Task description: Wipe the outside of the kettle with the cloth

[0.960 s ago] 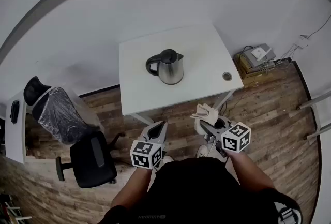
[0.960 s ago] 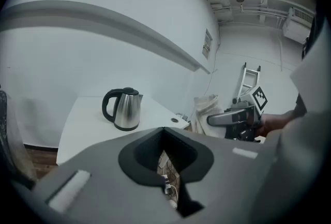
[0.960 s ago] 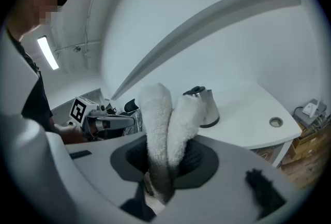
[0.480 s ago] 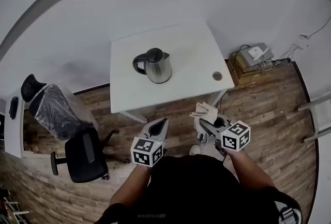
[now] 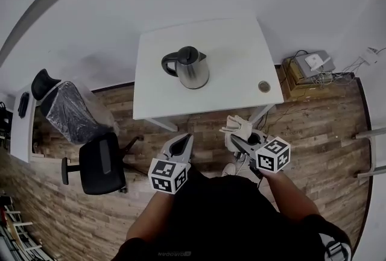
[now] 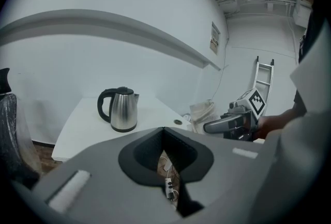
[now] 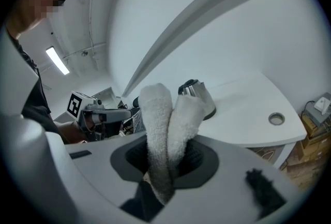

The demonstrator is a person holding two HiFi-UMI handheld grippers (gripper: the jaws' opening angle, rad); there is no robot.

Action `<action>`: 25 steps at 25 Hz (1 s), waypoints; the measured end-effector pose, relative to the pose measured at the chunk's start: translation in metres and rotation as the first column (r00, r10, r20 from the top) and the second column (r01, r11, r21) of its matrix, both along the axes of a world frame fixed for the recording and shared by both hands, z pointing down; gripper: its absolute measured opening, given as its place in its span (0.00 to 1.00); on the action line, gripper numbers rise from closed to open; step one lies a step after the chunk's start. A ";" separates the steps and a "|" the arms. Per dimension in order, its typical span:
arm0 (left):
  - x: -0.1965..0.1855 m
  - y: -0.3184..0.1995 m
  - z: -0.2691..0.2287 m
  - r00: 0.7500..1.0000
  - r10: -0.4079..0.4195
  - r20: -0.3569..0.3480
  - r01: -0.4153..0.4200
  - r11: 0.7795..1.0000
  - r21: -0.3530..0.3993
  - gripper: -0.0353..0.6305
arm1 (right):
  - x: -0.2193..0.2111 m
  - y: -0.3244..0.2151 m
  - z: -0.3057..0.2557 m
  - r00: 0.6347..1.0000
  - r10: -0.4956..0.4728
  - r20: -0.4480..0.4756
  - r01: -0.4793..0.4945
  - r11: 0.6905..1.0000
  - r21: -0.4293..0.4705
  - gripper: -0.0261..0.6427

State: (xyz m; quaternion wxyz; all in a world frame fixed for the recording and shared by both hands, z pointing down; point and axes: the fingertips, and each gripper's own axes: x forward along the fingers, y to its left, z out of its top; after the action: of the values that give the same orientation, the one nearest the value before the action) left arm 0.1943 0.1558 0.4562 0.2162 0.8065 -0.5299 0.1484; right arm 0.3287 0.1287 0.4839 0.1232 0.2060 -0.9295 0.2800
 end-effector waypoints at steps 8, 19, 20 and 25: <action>-0.080 -0.051 0.013 0.998 0.009 -0.054 -0.010 1.000 -0.005 0.06 | -0.079 -0.034 0.008 0.997 0.013 -0.072 -0.014 1.000 -0.006 0.18; -0.176 -0.136 0.021 0.971 0.226 -0.071 -0.223 0.973 0.055 0.06 | -0.192 -0.116 -0.002 0.760 0.157 -0.631 0.169 0.889 0.425 0.18; -0.187 -0.138 0.023 0.968 0.243 -0.062 -0.240 0.969 0.053 0.06 | -0.202 -0.121 -0.004 0.724 0.182 -0.666 0.195 0.871 0.451 0.18; -0.210 -0.141 0.038 0.947 0.316 -0.056 -0.315 0.948 0.037 0.06 | -0.228 -0.148 -0.017 0.589 0.260 -0.765 0.260 0.835 0.484 0.18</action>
State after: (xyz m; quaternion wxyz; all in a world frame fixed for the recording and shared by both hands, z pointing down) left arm -0.0162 0.0145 0.4942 0.1948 0.8879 -0.3891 0.1489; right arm 0.1011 -0.0192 0.4668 0.4663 0.3359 -0.8089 -0.1238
